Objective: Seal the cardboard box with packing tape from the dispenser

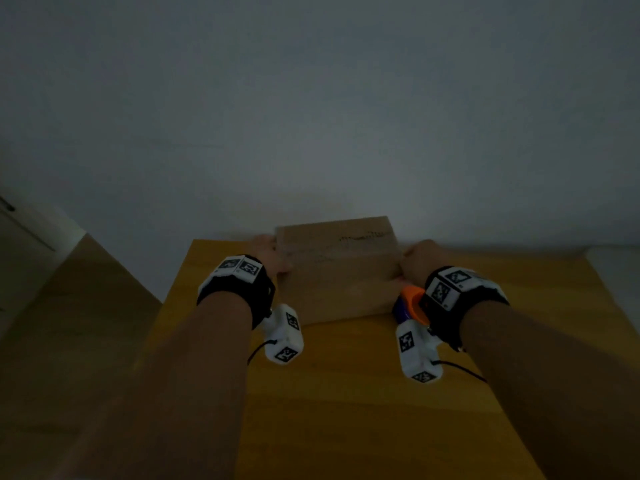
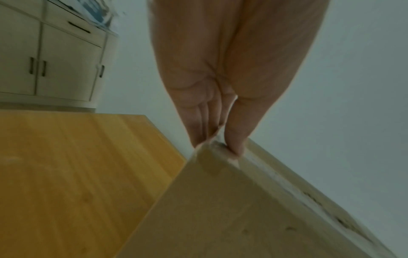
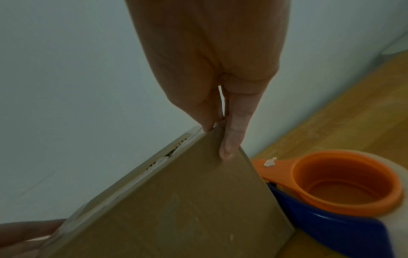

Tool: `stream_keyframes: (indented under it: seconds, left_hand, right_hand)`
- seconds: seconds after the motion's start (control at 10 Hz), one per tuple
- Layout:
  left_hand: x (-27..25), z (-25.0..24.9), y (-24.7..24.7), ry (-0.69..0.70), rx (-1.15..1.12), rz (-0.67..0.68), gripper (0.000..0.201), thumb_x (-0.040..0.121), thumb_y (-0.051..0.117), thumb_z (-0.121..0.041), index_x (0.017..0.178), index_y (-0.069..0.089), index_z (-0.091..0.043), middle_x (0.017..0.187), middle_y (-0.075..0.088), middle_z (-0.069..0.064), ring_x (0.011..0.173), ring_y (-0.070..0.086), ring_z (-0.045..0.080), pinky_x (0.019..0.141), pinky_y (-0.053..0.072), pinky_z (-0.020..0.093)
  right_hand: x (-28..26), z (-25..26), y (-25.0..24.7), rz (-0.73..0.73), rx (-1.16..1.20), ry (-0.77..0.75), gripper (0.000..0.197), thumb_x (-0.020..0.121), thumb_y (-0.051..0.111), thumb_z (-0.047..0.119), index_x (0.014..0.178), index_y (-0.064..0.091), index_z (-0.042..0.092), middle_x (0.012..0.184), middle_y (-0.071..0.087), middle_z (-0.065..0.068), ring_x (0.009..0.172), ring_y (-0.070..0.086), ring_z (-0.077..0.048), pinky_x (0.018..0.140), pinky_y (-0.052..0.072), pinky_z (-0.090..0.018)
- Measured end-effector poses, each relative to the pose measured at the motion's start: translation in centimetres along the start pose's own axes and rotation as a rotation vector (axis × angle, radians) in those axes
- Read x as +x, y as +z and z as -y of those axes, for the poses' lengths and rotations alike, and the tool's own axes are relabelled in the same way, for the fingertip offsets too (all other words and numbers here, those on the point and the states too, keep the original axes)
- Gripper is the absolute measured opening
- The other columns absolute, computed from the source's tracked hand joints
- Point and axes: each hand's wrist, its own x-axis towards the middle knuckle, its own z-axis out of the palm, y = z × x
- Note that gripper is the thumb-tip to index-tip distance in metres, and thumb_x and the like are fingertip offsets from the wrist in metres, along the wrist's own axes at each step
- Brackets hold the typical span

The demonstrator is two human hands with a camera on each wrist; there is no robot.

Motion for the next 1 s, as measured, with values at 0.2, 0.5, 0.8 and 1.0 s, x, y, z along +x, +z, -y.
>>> stream_keyframes:
  seconds: [0.2, 0.5, 0.8, 1.0]
  left_hand:
    - [2.1, -1.8, 0.8, 0.146, -0.085, -0.052, 0.038, 0.091, 0.055, -0.008, 0.129, 0.053, -0.003, 0.127, 0.06, 0.02, 0.111, 0.058, 0.037, 0.094, 0.046, 0.042]
    - [5.1, -2.9, 1.8, 0.159, -0.055, -0.085, 0.04, 0.095, 0.049, -0.008, 0.135, 0.049, -0.009, 0.132, 0.057, 0.017, 0.114, 0.056, 0.037, 0.092, 0.046, 0.04]
    - [6.1, -2.9, 2.5, 0.147, 0.096, -0.057, 0.055, 0.098, 0.045, -0.019, 0.148, 0.026, -0.007, 0.151, 0.035, 0.014, 0.133, 0.042, 0.034, 0.109, 0.039, 0.04]
    - [3.8, -4.6, 0.4, 0.193, 0.146, -0.047, 0.066, 0.1, 0.041, -0.029, 0.153, 0.009, -0.007, 0.161, 0.012, 0.012, 0.147, 0.021, 0.029, 0.12, 0.021, 0.038]
  right_hand:
    - [1.1, -0.7, -0.5, -0.139, -0.013, -0.031, 0.044, 0.096, 0.05, 0.023, 0.094, 0.067, -0.017, 0.077, 0.065, -0.02, 0.069, 0.061, -0.032, 0.056, 0.048, -0.026]
    - [2.0, -1.1, -0.7, -0.151, 0.053, 0.027, 0.031, 0.093, 0.056, 0.012, 0.092, 0.07, -0.016, 0.084, 0.071, -0.026, 0.049, 0.056, -0.018, 0.045, 0.046, -0.021]
    - [2.9, -1.0, -1.1, -0.123, -0.204, -0.001, 0.028, 0.093, 0.057, 0.017, 0.086, 0.071, -0.006, 0.083, 0.069, -0.027, 0.061, 0.052, -0.024, 0.064, 0.047, -0.031]
    - [2.0, 0.3, -2.7, -0.162, -0.296, -0.058, 0.026, 0.092, 0.054, 0.016, 0.081, 0.071, 0.0, 0.083, 0.069, -0.016, 0.074, 0.066, -0.026, 0.07, 0.056, -0.032]
